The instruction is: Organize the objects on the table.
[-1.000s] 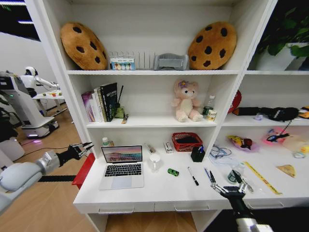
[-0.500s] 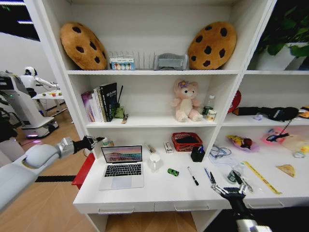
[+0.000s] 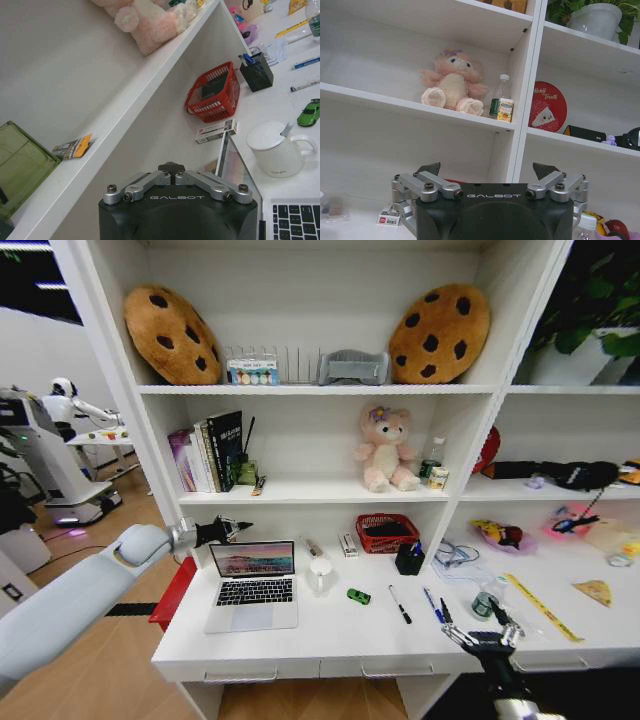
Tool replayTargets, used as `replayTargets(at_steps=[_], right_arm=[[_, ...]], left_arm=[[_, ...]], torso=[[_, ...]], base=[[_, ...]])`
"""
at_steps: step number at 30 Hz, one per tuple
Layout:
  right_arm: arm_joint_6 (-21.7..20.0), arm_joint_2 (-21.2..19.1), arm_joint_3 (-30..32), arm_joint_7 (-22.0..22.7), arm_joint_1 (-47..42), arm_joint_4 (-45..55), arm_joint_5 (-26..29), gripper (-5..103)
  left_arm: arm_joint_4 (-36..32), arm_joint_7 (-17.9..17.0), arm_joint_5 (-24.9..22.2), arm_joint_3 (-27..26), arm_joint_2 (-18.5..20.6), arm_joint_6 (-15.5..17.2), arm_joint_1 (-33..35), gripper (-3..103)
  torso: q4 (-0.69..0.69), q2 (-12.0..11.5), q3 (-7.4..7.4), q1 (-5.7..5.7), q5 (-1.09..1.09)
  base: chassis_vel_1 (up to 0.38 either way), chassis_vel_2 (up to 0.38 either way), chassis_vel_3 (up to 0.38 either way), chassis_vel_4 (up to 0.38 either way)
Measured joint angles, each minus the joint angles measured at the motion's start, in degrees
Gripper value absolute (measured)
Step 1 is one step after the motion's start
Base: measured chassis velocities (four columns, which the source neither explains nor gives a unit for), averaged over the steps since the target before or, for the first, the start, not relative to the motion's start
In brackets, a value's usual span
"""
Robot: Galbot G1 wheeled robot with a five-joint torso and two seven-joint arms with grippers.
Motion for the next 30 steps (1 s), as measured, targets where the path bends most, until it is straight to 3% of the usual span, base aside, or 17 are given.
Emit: replayTargets(at_steps=[10,17,21,30], right_arm=[[0.27,-0.16,1.05,-0.1,0.4,-0.29,1.18,100],[0.27,-0.33,1.14,-0.1,0.63,-0.55,1.43,100],[0.45,-0.36,1.41,-0.1,0.65,-0.77,1.73,100],[0.42,-0.96,1.54,0.07,1.17,-0.74,2.04,100]], left_arm=[[6.07,3.31,9.03,4.99,-4.25,-5.17,-5.0,0],[6.84,7.3,12.67,5.37,-3.61,-6.05,-5.2,0],[6.48,11.31,15.56,5.16,-2.87,-7.31,-5.21,0],[2.5,15.29,17.29,4.92,-0.62,-9.53,-4.22,0]], torso=[[-0.01,0.0,0.0,0.0,-0.01],[0.01,0.0,0.0,0.0,-0.01],[0.0,0.0,-0.01,0.0,-0.01],[0.0,0.01,-0.01,-0.01,-0.01]], base=[[0.0,0.0,0.0,0.0],[0.0,0.0,0.0,0.0],[0.0,0.0,0.0,0.0],[0.0,0.0,0.0,0.0]])
